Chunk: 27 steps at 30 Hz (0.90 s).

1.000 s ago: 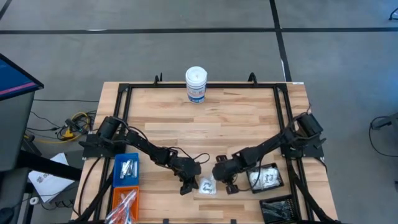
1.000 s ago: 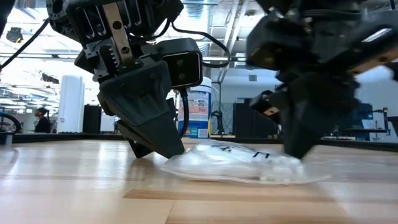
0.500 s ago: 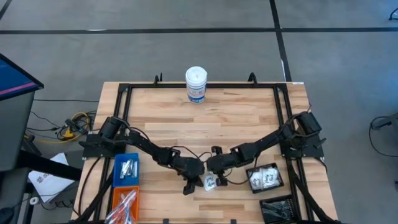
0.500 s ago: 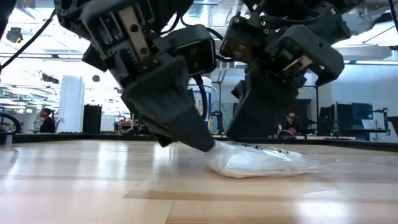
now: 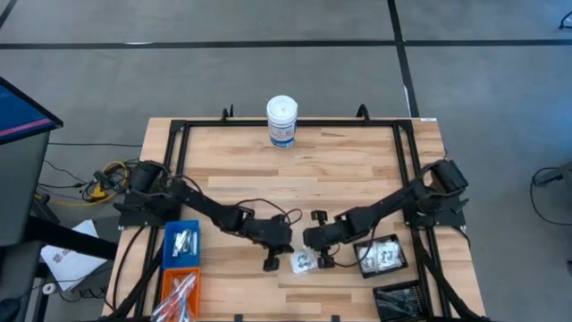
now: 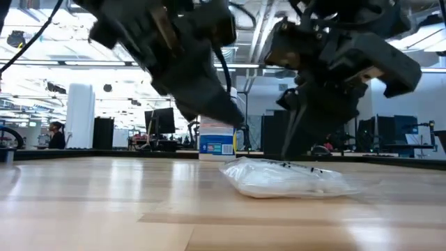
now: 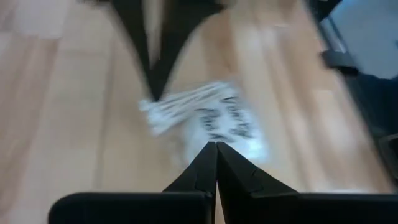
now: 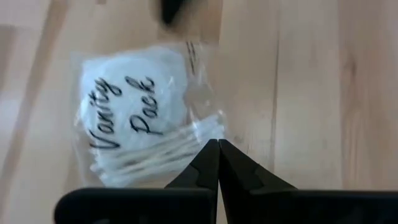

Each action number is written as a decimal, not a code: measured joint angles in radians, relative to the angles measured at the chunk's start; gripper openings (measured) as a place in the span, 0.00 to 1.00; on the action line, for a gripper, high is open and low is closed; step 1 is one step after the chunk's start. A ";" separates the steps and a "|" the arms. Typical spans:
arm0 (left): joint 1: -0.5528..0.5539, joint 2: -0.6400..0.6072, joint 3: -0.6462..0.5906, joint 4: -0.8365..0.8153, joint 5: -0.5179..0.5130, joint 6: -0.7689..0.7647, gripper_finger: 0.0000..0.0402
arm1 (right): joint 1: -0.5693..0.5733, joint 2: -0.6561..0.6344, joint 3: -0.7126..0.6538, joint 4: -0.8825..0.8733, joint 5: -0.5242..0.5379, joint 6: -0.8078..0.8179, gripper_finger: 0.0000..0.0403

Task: Pick & Place Travel size toiletries
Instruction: Put the white cotton swab pack into the top black bin

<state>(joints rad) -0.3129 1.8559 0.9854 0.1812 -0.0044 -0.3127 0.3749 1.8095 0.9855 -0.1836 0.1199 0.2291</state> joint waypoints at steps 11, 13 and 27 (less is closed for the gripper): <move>0.050 0.044 0.000 0.002 0.062 0.045 0.00 | 0.069 -0.084 0.001 -0.045 0.137 0.008 0.00; 0.042 0.044 0.000 0.002 0.086 0.042 0.00 | 0.069 -0.084 0.001 -0.049 0.140 0.008 0.00; 0.021 0.163 0.006 0.051 0.089 -0.032 0.00 | 0.057 -0.075 0.001 -0.109 0.104 0.071 0.00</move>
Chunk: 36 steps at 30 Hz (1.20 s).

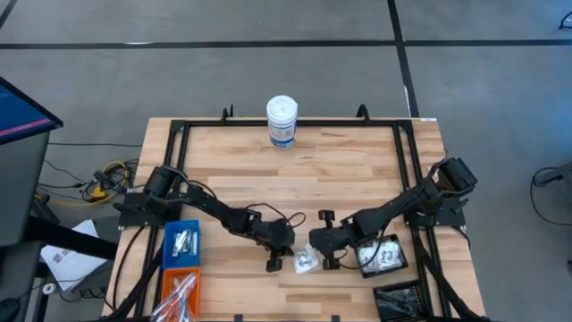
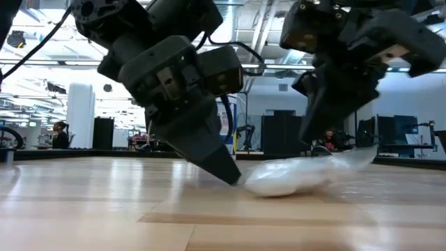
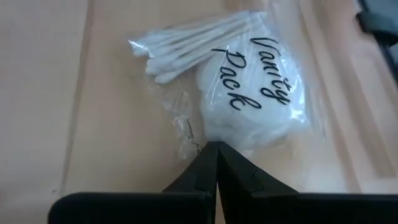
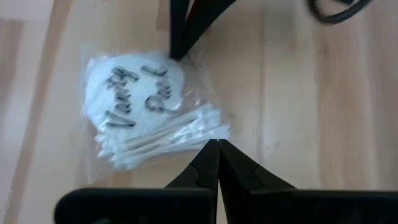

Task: Pick & Place Travel size toiletries
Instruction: Put the white cotton swab pack into the top black bin

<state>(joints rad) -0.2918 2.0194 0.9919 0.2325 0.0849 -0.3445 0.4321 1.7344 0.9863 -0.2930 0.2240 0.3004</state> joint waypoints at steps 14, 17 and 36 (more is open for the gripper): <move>0.000 0.027 -0.004 0.053 -0.011 -0.267 0.00 | -0.006 0.005 -0.017 -0.091 -0.014 0.095 0.00; -0.003 0.028 -0.004 0.083 -0.077 -0.331 0.00 | -0.030 0.006 -0.048 -0.075 -0.014 0.126 0.00; 0.059 -0.034 -0.008 0.270 -0.111 -0.112 0.00 | -0.066 0.006 -0.064 -0.042 -0.012 0.111 0.00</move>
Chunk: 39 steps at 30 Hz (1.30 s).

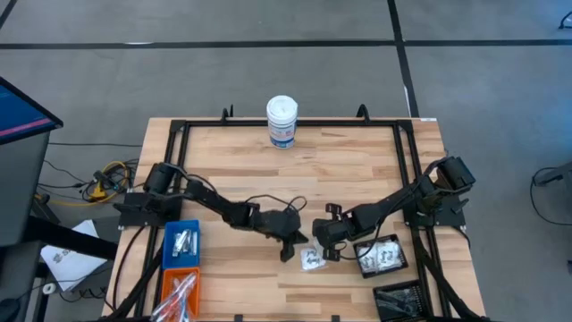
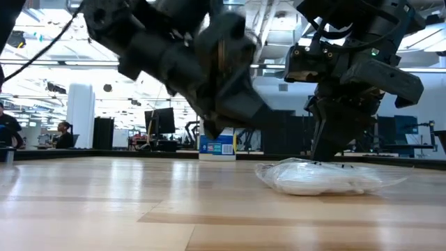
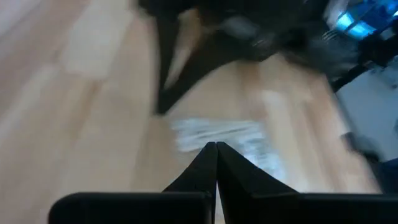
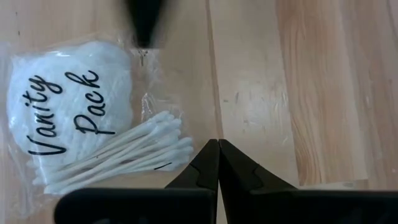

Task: Pick & Place Travel size toiletries
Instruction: Put the white cotton swab pack into the top black bin

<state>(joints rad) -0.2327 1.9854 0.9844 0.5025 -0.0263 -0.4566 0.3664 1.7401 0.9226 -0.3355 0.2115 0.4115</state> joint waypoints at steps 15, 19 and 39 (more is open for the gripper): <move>0.006 0.070 0.074 -0.146 0.142 0.136 0.00 | -0.010 0.000 0.000 0.002 0.003 -0.019 0.00; 0.001 0.118 0.105 -0.186 0.112 0.124 0.00 | -0.010 0.000 0.000 0.004 0.003 -0.018 0.00; -0.102 0.048 0.039 -0.400 -0.326 -0.518 0.00 | -0.012 -0.005 0.000 -0.060 0.108 -0.010 0.00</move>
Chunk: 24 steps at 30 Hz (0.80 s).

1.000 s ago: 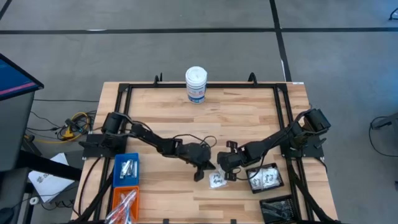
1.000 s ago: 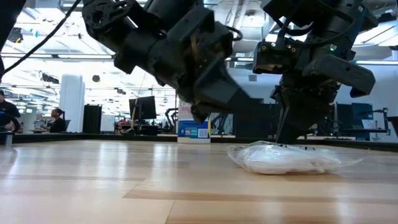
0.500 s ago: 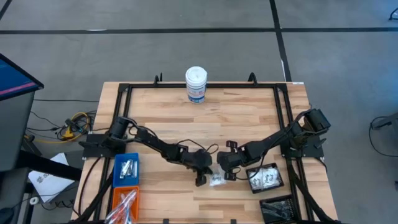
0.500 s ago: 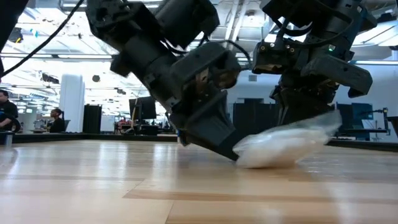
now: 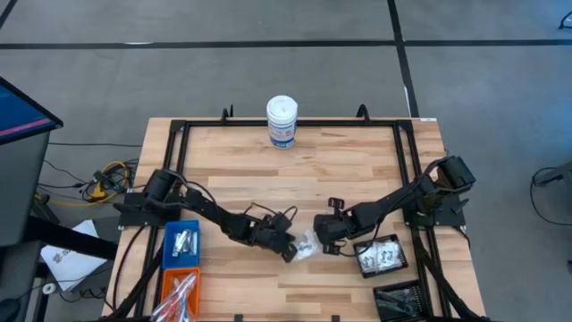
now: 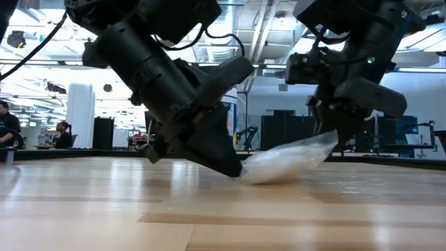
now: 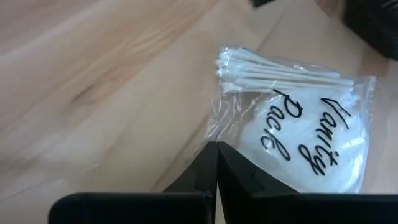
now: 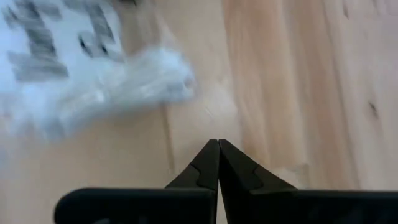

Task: Pick & Place Travel size toiletries
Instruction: Put the white cotton swab pack into the top black bin

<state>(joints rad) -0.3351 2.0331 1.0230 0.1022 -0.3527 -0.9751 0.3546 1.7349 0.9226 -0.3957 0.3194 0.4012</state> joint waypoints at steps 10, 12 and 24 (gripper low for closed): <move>0.021 -0.063 -0.051 -0.024 0.011 -0.002 0.00 | 0.181 -0.166 -0.001 -0.099 0.308 -0.081 0.00; 0.029 -0.064 -0.051 -0.022 0.029 -0.008 0.00 | 0.234 -0.174 0.000 -0.021 0.312 -0.185 0.00; 0.015 -0.059 -0.062 0.081 0.046 0.002 0.00 | 0.289 0.042 0.000 0.311 0.314 -0.675 0.00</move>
<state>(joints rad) -0.3199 1.9743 0.9613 0.1835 -0.3069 -0.9734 0.6438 1.7769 0.9222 -0.0848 0.6336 -0.2737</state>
